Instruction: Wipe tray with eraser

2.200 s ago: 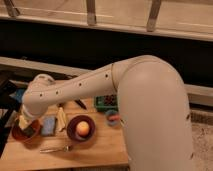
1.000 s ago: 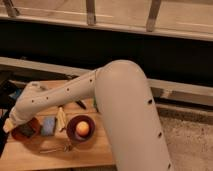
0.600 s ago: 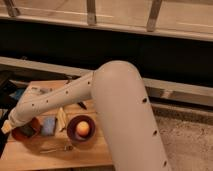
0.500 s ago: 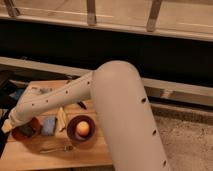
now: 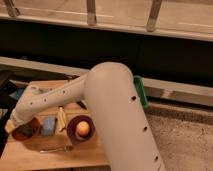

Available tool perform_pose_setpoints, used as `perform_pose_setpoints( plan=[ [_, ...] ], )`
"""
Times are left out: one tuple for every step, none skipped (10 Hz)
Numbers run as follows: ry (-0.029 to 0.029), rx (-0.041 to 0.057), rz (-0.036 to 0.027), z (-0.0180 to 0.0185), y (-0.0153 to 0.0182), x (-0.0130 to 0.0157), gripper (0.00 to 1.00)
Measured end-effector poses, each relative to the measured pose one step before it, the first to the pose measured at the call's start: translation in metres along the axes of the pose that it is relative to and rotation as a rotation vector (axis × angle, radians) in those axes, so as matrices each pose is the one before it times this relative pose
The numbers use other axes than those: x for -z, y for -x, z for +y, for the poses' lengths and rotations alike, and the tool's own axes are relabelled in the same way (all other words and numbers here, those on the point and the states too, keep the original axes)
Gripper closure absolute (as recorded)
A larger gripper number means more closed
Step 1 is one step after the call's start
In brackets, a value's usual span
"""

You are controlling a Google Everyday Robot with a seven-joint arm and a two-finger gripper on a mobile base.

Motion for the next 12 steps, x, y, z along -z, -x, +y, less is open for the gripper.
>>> perform_pose_setpoints(
  plan=[
    [-0.00156, 0.00221, 0.00553, -0.00339, 0.00106, -0.00409, 0.36],
    [-0.00078, 0.00720, 0.00563, -0.00160, 0.00216, -0.00519, 0.36],
    [-0.00102, 0.00690, 0.00212, -0.00049, 0.00264, -0.00348, 0.36],
    [-0.00202, 0.00286, 0.00129, -0.00203, 0.00188, -0.00205, 0.36],
    [-0.00314, -0.00014, 0.00277, -0.00433, 0.00106, -0.00233, 0.36],
    [-0.00357, 0.00115, 0.00750, -0.00074, -0.00020, -0.00343, 0.41],
    [-0.00091, 0.00277, 0.00907, 0.00163, -0.00131, -0.00407, 0.50],
    [-0.00088, 0.00533, 0.00840, 0.00259, -0.00113, -0.00356, 0.58],
    [-0.00431, 0.00738, 0.01032, 0.00132, -0.00091, -0.00231, 0.68],
    [-0.00363, 0.00893, 0.01069, 0.00029, -0.00061, -0.00104, 0.79],
    [-0.00165, 0.00543, 0.00687, 0.00115, -0.00029, -0.00037, 0.88],
    [-0.00426, 0.00741, 0.00505, 0.00153, -0.00012, 0.00180, 0.98]
  ],
)
